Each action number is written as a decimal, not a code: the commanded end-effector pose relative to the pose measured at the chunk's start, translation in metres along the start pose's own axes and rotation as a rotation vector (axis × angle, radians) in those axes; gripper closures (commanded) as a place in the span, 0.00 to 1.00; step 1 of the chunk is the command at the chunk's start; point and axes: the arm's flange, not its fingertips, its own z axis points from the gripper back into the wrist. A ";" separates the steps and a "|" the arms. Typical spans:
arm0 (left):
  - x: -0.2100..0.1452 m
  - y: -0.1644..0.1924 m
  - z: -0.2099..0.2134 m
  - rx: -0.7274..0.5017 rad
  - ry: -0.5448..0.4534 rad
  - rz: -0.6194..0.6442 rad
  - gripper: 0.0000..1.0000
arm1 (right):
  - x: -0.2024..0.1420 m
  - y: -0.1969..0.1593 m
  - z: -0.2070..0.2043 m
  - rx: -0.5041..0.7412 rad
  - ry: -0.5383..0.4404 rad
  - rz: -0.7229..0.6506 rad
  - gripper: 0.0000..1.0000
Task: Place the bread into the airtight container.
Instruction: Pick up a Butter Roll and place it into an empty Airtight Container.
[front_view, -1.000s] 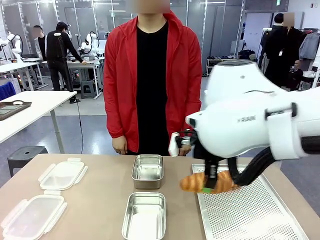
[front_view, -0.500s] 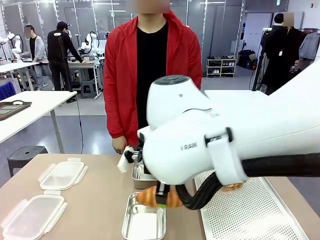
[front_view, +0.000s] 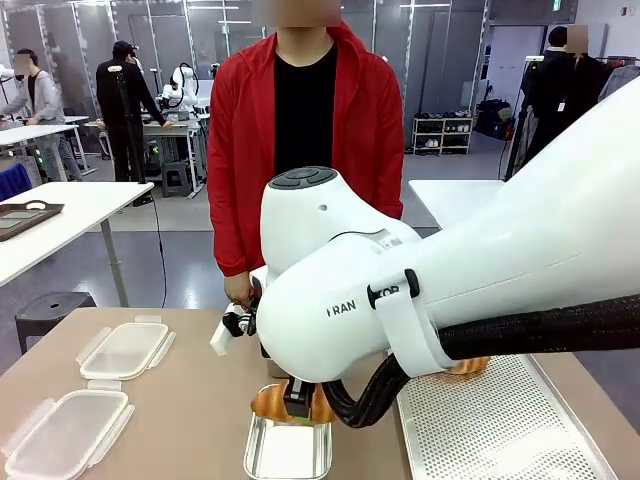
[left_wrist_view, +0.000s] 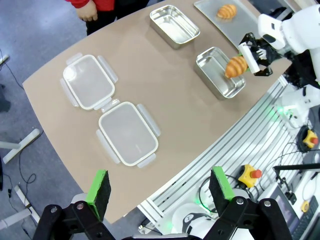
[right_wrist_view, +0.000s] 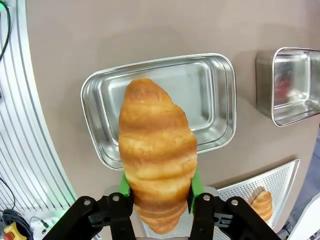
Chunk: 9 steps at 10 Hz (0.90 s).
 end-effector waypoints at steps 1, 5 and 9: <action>0.000 -0.001 0.001 -0.007 -0.003 -0.015 0.00 | -0.005 0.001 0.004 -0.011 -0.003 0.008 0.51; 0.000 -0.001 0.001 -0.007 -0.003 -0.015 0.00 | -0.005 0.001 0.004 -0.011 -0.003 0.008 0.51; 0.000 -0.001 0.001 -0.007 -0.003 -0.015 0.00 | -0.001 0.002 -0.005 0.010 -0.008 -0.464 0.51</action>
